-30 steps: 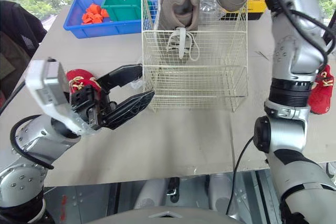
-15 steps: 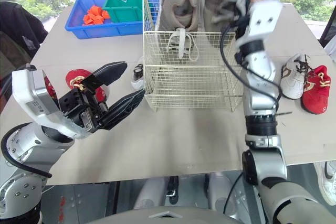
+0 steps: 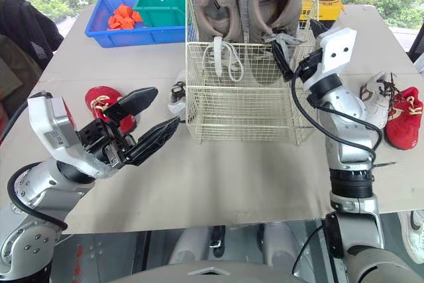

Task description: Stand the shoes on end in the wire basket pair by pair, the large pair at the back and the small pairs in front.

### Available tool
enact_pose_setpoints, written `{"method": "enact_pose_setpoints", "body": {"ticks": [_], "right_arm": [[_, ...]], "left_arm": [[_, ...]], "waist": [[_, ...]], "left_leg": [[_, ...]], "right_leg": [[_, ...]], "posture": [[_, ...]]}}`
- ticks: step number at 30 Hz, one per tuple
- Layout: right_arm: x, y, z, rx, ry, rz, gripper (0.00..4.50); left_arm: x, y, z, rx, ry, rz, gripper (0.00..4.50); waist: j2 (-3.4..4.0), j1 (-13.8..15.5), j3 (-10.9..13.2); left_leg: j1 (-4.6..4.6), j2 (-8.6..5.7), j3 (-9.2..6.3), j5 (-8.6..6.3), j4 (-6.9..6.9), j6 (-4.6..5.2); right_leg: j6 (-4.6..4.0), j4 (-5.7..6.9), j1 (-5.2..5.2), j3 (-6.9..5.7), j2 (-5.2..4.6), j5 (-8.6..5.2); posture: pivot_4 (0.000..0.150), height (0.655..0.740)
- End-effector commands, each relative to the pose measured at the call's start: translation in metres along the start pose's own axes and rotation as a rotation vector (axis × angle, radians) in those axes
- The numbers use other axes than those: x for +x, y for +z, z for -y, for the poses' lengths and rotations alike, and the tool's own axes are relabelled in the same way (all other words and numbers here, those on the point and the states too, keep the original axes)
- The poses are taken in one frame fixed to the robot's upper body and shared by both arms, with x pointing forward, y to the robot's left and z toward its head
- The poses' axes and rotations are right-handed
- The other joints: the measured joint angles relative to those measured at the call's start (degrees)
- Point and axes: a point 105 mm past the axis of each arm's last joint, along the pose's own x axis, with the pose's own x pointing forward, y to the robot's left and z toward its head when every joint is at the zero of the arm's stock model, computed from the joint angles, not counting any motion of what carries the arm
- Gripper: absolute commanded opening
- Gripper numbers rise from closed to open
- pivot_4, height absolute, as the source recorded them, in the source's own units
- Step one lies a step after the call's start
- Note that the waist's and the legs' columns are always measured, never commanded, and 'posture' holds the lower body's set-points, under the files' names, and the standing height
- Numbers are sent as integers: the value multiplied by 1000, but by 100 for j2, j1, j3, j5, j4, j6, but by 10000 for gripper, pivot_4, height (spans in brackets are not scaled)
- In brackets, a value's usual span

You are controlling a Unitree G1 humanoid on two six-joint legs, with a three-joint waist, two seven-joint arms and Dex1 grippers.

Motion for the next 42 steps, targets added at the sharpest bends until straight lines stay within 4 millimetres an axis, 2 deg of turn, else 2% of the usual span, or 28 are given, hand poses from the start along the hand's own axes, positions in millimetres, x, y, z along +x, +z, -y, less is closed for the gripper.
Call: {"method": "enact_pose_setpoints", "body": {"ticks": [1,5,7,11,13,16,20,25,30,32,34,37,40,41,42], "right_arm": [[-7,14,-7,-35,99,-26,44494],[-14,42,1,-80,146,5,44494],[-22,51,-5,-92,241,3,44494],[-53,67,-34,-34,545,-17,44494],[-71,76,-51,-7,701,-33,44494],[-94,71,-73,-46,864,-132,44494],[-106,64,-84,-56,885,-183,44494],[-117,70,-94,-21,852,-181,44494],[-122,72,-96,-11,770,-193,44494],[-123,73,-97,-11,741,-195,45000],[-123,72,-97,-12,718,-199,45000],[-121,71,-95,-11,698,-205,45000],[-120,70,-93,-12,699,-210,45000],[-118,70,-92,-9,699,-205,45000],[-116,71,-91,-10,707,-198,45000]], "left_arm": [[-7,1,-13,-17,95,17,45000],[-18,-9,-35,-60,248,2,45000],[-24,-18,-48,-83,334,-43,45000],[-34,-36,-66,-90,484,-177,45000],[-32,-43,-65,-112,473,-226,45000],[-27,-57,-69,-121,473,-309,45000],[-16,-68,-75,-128,463,-336,45000],[9,-81,-89,-107,444,-360,45000],[27,-105,-104,-109,471,-417,45000],[35,-116,-104,-121,463,-437,39961],[44,-120,-102,-133,445,-423,33679],[49,-122,-99,-128,433,-418,20543],[49,-119,-96,-116,430,-408,7415],[49,-111,-96,-98,441,-378,4255],[47,-100,-97,-78,460,-332,3057]], "waist": [[4,-15,3],[11,-48,7],[11,-42,7],[8,1,7],[7,18,8],[8,86,10],[2,95,8],[2,104,8],[-2,110,7],[-3,104,8],[-4,106,8],[-5,120,7],[-6,130,7],[-6,130,7],[-6,126,7]], "left_leg": [[0,0,1,0,0,0],[1,2,1,-12,0,22],[1,2,-1,-14,0,26],[-1,3,-5,-16,0,29],[-4,3,-6,-17,0,31],[-4,3,-3,-19,0,34],[0,3,-7,-19,1,33],[-3,2,-5,-19,3,32],[-7,0,-4,-18,3,32],[-6,0,-2,-18,3,32],[-6,0,-3,-18,3,33],[-6,0,-5,-18,3,33],[-6,0,-6,-18,6,33],[-7,0,-6,-18,7,34],[-7,0,-6,-18,8,34]], "right_leg": [[0,0,-1,0,0,0],[1,1,-4,1,2,0],[1,2,-4,-3,3,0],[1,-1,-2,-6,2,0],[1,-4,-2,-5,1,0],[2,-5,-3,-4,-3,0],[4,-6,0,-10,-3,-1],[2,-5,-1,-9,-6,0],[1,-7,0,-9,-5,1],[1,-7,-1,-5,-5,1],[1,-7,-1,-7,-4,1],[1,-6,-1,-9,-5,1],[1,-6,1,-9,-6,1],[1,-6,1,-9,-7,1],[1,-6,1,-9,-8,1]], "posture": [[1500,7400],[1500,7400],[1500,7400],[1500,7400],[1500,7400],[1500,7400],[1500,7400],[1500,7400],[1500,7400],[1500,7400],[1500,7400],[1500,7400],[1500,7400],[1500,7400],[1500,7400]]}}
